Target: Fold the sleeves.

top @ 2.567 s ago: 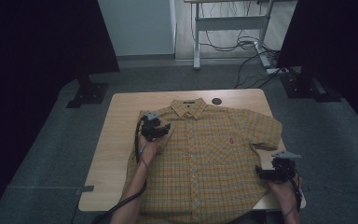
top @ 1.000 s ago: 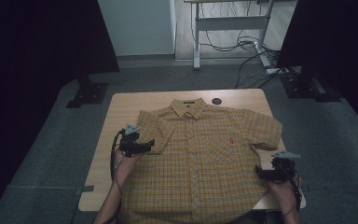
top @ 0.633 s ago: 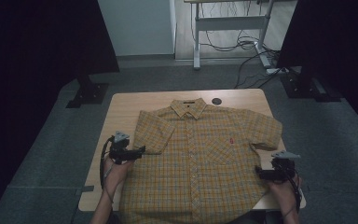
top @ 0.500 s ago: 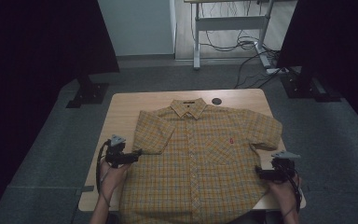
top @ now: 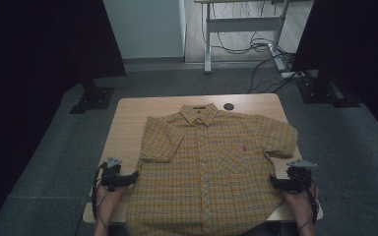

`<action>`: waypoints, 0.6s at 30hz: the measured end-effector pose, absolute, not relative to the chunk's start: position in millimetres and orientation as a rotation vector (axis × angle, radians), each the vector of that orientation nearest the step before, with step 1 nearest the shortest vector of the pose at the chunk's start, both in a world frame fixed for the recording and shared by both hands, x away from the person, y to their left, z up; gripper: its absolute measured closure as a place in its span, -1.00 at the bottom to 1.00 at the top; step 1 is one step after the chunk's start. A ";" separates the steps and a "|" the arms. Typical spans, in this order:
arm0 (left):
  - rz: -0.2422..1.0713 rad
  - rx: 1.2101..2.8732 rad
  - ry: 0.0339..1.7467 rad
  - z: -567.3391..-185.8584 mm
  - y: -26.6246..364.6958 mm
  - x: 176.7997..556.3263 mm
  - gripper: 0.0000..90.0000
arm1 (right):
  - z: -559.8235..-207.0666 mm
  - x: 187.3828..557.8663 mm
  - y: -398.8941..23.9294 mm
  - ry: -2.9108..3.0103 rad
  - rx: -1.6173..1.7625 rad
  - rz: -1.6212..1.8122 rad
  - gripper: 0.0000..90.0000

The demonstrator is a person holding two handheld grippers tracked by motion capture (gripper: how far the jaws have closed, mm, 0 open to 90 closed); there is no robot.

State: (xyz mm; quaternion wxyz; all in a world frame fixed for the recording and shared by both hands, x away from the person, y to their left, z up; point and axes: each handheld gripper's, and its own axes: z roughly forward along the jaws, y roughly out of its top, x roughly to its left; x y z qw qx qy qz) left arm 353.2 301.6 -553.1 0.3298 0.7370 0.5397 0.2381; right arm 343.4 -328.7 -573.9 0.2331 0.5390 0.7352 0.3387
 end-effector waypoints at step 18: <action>0.672 1.912 1.442 -557.9 304.2 345.8 -0.88 | -573.9 341.2 -330.2 2.010 1.489 0.932 -0.94</action>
